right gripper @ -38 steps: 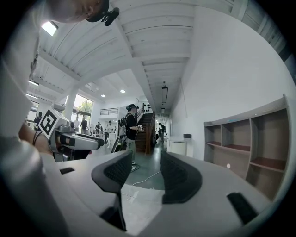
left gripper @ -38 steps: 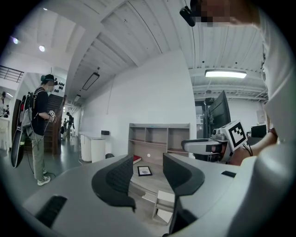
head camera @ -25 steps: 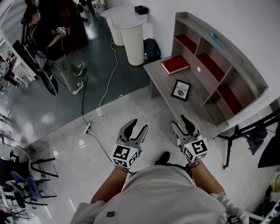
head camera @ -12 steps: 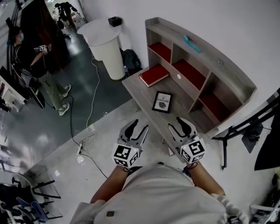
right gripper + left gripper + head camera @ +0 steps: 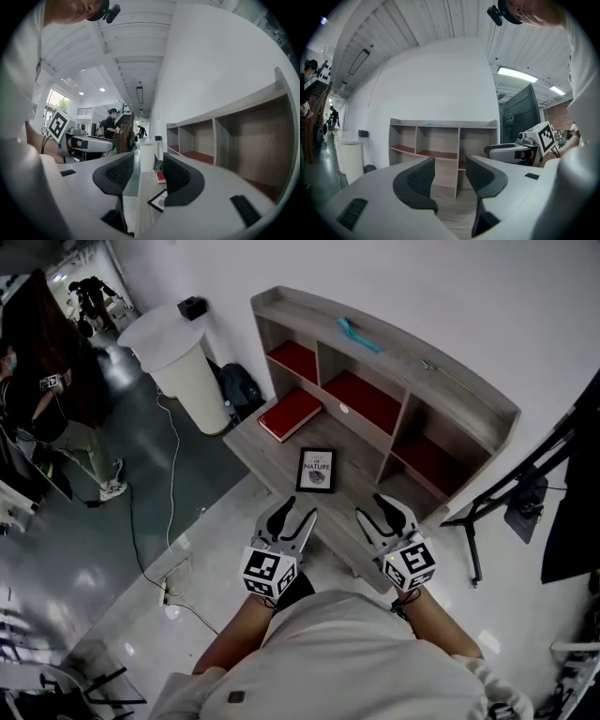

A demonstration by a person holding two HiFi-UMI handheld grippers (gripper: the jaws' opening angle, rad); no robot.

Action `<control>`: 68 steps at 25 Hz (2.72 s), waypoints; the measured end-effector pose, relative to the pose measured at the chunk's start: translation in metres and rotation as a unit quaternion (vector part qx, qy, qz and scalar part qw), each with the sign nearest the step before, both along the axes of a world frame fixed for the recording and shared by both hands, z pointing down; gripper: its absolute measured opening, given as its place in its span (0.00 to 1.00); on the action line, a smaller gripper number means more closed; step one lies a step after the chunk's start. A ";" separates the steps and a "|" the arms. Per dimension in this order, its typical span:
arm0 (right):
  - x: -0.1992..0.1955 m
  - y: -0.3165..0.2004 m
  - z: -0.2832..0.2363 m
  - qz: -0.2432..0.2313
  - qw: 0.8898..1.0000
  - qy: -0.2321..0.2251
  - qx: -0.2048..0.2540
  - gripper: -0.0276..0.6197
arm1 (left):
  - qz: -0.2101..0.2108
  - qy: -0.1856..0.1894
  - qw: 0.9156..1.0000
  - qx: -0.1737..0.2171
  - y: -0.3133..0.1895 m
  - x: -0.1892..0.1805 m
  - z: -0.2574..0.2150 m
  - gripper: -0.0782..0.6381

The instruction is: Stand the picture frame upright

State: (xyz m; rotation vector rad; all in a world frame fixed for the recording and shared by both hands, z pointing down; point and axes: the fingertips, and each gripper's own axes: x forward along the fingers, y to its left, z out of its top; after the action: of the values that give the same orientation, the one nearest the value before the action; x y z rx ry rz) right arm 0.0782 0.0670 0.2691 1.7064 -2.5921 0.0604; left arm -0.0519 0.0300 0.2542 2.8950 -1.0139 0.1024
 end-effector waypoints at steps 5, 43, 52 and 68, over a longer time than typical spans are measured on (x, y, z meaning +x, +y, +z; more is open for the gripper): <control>0.019 -0.026 -0.002 0.039 0.999 -0.003 0.000 0.35 | 0.037 0.002 0.999 0.003 -0.035 0.021 -0.006 0.41; 0.012 -0.270 0.175 0.120 0.973 -0.019 -0.199 0.37 | 0.116 -0.081 0.970 -0.200 -0.304 0.023 0.194 0.42; 0.008 -0.294 0.262 0.117 0.956 -0.040 -0.265 0.37 | 0.123 -0.126 0.949 -0.260 -0.318 0.021 0.286 0.42; 0.023 -0.327 0.395 0.133 0.918 -0.073 -0.366 0.37 | 0.120 -0.191 0.917 -0.329 -0.337 0.036 0.408 0.43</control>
State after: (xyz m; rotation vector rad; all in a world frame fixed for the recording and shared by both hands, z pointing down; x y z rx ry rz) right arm 0.1016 -0.2603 0.6642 1.7405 -1.9722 1.0489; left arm -0.0158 -0.3072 0.6622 2.3800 -0.4997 0.8697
